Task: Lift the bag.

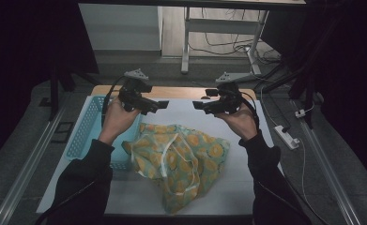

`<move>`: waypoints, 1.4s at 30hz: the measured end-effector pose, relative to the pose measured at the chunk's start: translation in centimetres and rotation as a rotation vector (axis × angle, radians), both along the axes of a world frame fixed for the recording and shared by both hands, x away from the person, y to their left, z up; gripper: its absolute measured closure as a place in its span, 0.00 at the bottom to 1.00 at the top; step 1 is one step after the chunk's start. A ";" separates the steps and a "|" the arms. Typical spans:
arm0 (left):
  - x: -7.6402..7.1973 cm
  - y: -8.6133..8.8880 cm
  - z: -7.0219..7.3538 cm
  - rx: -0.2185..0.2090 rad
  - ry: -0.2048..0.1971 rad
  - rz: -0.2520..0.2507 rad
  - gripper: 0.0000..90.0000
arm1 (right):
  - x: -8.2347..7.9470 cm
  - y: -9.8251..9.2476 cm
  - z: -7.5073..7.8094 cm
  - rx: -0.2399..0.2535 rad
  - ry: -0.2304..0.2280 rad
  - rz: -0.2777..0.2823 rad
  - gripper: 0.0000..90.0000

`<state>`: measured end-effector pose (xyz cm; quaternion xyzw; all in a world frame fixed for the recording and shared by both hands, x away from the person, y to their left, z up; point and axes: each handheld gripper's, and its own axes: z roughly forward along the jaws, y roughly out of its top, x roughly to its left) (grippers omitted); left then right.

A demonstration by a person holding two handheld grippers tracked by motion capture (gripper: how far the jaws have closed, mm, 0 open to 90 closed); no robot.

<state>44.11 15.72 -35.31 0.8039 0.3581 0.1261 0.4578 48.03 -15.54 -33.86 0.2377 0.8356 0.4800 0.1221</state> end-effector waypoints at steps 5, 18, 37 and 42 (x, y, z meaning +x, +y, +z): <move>-0.9 1.7 -1.5 -0.019 0.010 0.007 0.00 | -0.7 0.1 -1.1 0.006 0.002 -0.004 0.18; -3.7 5.3 -4.9 -0.012 0.020 0.096 0.00 | -2.0 0.2 -3.8 0.002 0.001 -0.001 0.04; -7.0 9.0 -9.5 -0.043 0.054 0.202 0.00 | -3.1 -0.8 -7.8 -0.083 -0.025 -0.030 0.00; -7.9 9.2 -10.4 -0.034 0.076 0.205 0.00 | -3.7 -1.3 -8.3 -0.073 -0.015 -0.036 0.00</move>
